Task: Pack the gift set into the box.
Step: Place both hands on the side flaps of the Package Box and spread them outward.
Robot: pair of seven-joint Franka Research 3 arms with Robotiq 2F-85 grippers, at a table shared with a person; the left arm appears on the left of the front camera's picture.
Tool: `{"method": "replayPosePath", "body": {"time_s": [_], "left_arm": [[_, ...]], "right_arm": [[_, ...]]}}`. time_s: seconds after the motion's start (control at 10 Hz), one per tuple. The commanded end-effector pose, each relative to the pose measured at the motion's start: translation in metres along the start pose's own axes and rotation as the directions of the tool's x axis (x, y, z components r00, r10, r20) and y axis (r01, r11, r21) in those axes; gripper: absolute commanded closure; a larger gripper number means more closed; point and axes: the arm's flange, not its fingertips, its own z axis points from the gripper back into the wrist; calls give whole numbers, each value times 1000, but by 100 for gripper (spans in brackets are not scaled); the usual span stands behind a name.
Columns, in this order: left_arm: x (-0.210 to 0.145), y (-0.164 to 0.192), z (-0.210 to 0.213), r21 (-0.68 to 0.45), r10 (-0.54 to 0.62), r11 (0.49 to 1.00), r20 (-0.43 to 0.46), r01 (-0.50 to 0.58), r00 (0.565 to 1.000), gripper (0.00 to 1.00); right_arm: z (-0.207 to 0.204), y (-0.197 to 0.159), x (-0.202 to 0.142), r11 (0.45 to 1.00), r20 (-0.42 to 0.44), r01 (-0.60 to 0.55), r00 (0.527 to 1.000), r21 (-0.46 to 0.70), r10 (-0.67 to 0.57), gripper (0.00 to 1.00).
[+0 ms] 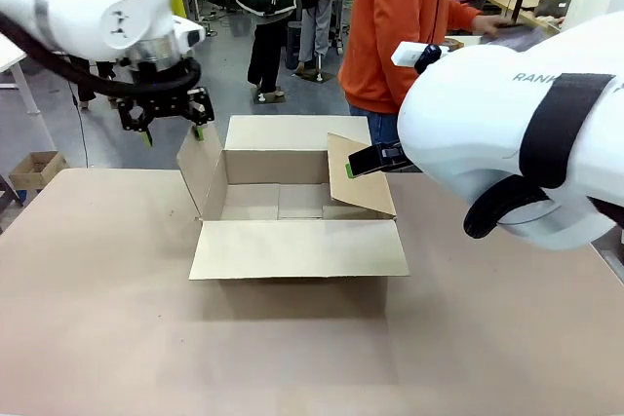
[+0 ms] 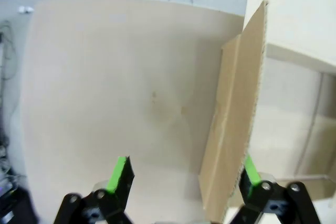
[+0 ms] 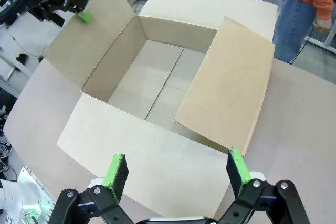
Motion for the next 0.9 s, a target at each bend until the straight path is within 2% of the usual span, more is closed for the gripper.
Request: {"method": "replayPosePath", "body": {"time_s": [0.0, 0.2, 0.4, 0.5, 0.6, 0.8], "left_arm": [[-10, 36, -10, -130, -34, 991, -67, 26, 997, 0], [-6, 68, -28, -225, -60, 974, -123, 31, 991, 0], [-3, 95, -43, -307, -53, 952, -136, 9, 989, 0], [-2, 106, -50, -355, -91, 935, -176, 23, 980, 0], [-1, 82, -41, -253, -43, 967, -132, 8, 990, 0], [-1, 82, -41, -253, -43, 967, -132, 8, 990, 0]], "right_arm": [[1, -4, 1, 1000, 1, -9, 1000, 18, 9, 0], [1, -4, 1, 1000, 1, -9, 1000, 18, 9, 0], [1, -4, 1, 1000, 1, -9, 1000, 18, 9, 0], [1, -4, 1, 1000, 1, -9, 1000, 18, 9, 0], [1, -4, 1, 1000, 1, -9, 1000, 18, 9, 0], [1, -4, 1, 1000, 1, -9, 1000, 18, 9, 0]]}}
